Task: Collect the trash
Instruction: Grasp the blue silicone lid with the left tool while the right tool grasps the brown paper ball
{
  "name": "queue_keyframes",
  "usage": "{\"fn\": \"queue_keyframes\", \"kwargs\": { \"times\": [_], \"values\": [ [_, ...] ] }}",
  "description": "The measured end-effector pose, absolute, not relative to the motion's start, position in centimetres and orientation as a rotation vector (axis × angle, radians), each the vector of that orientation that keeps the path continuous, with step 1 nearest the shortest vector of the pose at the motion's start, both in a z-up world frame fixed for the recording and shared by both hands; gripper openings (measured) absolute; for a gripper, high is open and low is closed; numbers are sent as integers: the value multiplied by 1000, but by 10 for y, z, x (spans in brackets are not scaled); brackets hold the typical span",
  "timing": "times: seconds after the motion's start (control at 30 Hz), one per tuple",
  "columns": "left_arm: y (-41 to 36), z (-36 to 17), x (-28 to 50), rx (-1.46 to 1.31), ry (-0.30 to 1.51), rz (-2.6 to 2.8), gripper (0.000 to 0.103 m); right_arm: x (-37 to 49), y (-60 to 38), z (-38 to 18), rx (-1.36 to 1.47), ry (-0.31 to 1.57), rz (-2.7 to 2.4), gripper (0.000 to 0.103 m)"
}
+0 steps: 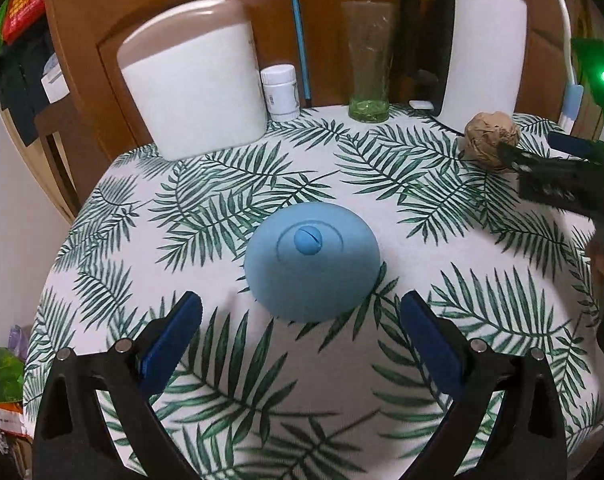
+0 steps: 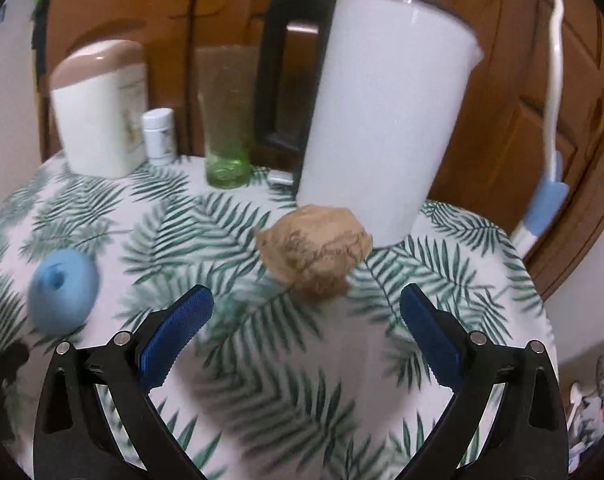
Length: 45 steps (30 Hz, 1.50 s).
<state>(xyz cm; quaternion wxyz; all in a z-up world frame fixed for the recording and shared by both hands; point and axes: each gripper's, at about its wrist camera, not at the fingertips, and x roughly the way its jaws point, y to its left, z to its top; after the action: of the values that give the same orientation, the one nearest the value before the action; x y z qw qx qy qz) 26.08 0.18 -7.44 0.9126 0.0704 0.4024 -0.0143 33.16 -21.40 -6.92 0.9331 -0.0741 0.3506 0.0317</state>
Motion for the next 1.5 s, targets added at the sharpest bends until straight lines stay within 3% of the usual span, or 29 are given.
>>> {"fn": "queue_keyframes", "kwargs": {
  "times": [0.33,0.57,0.6,0.7,0.77,0.83,1.23,1.5],
  "values": [
    [8,-81,275,104,829,-72,98,383,-211,-92,-168,775,38,97],
    [16,-81,283,19,817,-122,96,397,-214,-96,-169,808,43,84],
    [16,-81,284,22,812,-114,94,396,-214,-95,-170,805,44,83],
    [16,-82,289,31,806,-88,78,395,-211,-94,-187,792,44,82],
    [17,-84,293,34,811,-77,61,395,-208,-94,-210,792,44,82],
    [15,-88,297,48,822,-69,54,394,-204,-94,-227,787,46,82],
    [3,-87,305,117,800,-22,27,395,-207,-94,-221,790,56,82],
    [-1,-87,305,147,819,-11,27,397,-207,-95,-224,799,58,82]
  ]
}}
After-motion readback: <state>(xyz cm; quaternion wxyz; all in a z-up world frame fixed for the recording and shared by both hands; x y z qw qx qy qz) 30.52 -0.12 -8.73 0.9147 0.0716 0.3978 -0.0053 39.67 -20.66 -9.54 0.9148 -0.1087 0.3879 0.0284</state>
